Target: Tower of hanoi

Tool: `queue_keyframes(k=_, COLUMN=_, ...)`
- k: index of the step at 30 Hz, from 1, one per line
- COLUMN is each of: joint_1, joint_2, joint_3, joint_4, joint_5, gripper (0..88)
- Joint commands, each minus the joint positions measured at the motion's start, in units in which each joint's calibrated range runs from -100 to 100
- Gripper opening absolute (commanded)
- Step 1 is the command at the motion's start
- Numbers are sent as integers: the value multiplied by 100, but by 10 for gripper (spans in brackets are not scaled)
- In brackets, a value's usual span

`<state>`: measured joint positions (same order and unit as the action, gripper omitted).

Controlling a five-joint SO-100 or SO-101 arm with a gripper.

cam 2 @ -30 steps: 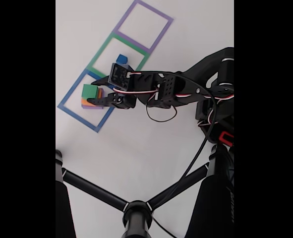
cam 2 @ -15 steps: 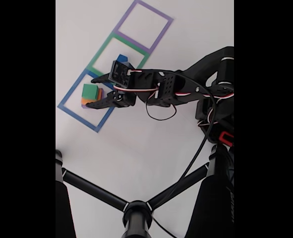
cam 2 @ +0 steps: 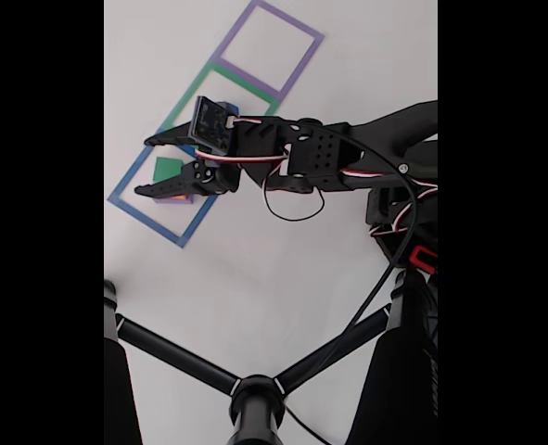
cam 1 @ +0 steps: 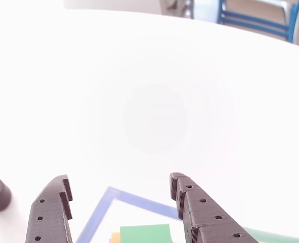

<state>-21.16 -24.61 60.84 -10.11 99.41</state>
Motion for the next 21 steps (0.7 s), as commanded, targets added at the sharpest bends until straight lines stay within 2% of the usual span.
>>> queue_keyframes(k=1, joint_1=227, joint_2=-1185, joint_3=-702, joint_4=2104, joint_5=59, gripper=122)
queue_keyframes(k=5, joint_1=390, joint_2=-1919, joint_3=-1447, joint_4=4274, joint_5=59, gripper=39)
queue_keyframes(k=11, joint_1=688, joint_2=-2137, joint_3=-2929, joint_4=6606, joint_5=59, gripper=2)
queue_keyframes(k=21, joint_1=1426, joint_2=-2323, joint_3=-4174, joint_4=8420, joint_5=59, gripper=2)
